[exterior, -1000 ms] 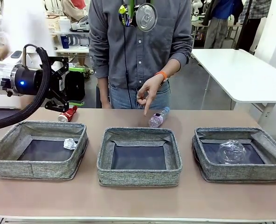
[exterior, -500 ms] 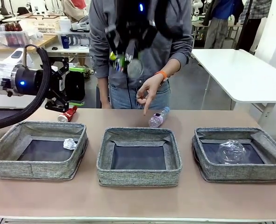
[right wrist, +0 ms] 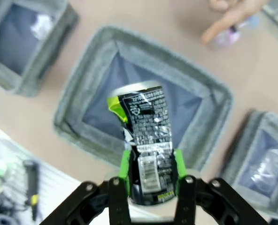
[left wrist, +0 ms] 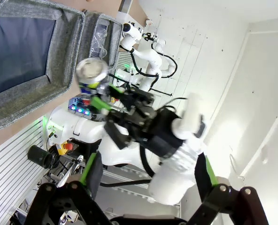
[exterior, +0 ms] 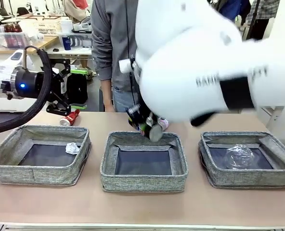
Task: Sort the waste into the appropriate baskets.
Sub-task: Place the picked waste into the Fabric basket indicated by the person.
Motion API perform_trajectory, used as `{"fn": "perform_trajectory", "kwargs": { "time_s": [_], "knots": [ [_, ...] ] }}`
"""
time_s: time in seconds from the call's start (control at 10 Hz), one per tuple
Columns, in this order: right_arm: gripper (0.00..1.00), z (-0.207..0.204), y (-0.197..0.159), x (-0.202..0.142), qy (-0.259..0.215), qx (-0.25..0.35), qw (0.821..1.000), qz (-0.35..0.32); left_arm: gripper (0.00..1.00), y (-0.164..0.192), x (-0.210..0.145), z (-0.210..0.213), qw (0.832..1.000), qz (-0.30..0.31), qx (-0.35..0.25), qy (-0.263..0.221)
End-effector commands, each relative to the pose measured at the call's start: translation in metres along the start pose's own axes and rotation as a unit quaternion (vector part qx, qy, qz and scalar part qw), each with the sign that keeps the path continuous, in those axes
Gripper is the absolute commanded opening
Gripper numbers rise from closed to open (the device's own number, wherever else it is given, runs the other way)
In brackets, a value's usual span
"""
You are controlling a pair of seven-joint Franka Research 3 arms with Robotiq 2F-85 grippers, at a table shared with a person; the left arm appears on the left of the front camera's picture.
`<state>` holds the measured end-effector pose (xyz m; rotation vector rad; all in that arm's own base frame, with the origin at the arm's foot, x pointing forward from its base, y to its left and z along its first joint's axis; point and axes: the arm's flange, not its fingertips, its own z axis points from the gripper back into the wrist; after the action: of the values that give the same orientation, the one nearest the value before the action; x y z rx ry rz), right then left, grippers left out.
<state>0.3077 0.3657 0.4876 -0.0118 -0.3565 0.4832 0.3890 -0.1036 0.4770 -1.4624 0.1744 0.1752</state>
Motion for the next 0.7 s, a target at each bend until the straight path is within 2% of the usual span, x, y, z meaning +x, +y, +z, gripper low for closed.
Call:
{"fn": "perform_trajectory", "kwargs": {
  "time_s": [0.0, 0.6],
  "knots": [
    [0.4, -0.0232, -0.0215, -0.0163, -0.004, 0.055, 0.998, -0.021, 1.0, -0.0014, -0.0015, 0.0008, 1.0, 0.001, 0.003, -0.001],
    [0.4, -0.0324, -0.0252, -0.0136, 0.014, 0.059, 0.998, -0.025, 1.0, -0.0014, -0.0015, 0.0008, 1.0, 0.001, 0.003, -0.001]
  ]
}}
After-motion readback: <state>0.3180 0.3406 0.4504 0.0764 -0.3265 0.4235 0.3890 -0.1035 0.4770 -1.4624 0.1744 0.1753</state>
